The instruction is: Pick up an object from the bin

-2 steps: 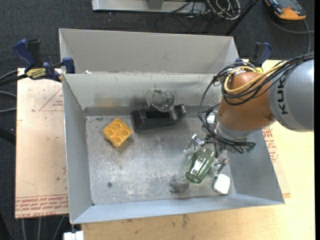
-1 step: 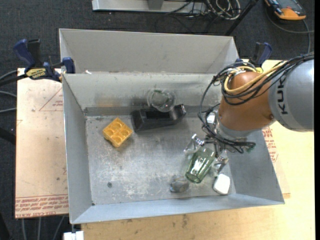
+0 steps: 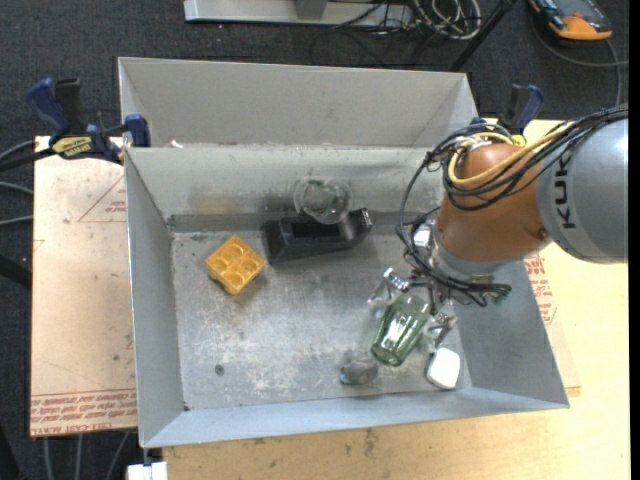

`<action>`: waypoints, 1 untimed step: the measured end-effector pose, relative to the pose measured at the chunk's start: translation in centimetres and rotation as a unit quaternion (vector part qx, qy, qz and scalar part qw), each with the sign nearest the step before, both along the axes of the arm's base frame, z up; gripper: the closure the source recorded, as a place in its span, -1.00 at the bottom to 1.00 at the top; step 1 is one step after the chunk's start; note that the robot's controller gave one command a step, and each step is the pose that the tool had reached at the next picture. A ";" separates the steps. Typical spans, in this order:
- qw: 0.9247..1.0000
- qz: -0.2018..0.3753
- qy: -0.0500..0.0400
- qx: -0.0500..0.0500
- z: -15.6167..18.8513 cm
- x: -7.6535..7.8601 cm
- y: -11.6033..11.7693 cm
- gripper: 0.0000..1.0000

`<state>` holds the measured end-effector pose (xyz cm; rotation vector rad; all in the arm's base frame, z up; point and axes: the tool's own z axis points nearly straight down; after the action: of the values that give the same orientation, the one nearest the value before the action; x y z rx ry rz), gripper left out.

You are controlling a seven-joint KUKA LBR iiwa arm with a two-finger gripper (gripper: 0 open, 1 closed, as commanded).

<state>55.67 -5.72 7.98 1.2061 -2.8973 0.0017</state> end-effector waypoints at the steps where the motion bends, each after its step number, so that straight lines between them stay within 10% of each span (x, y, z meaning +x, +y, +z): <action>1: 1.000 0.000 -0.001 0.001 0.3 0.0 0.0 1.00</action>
Offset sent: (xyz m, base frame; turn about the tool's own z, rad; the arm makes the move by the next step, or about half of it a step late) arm 0.0002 -0.0002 0.0208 0.0000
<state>55.63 -5.70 8.24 1.2058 -2.8994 0.0010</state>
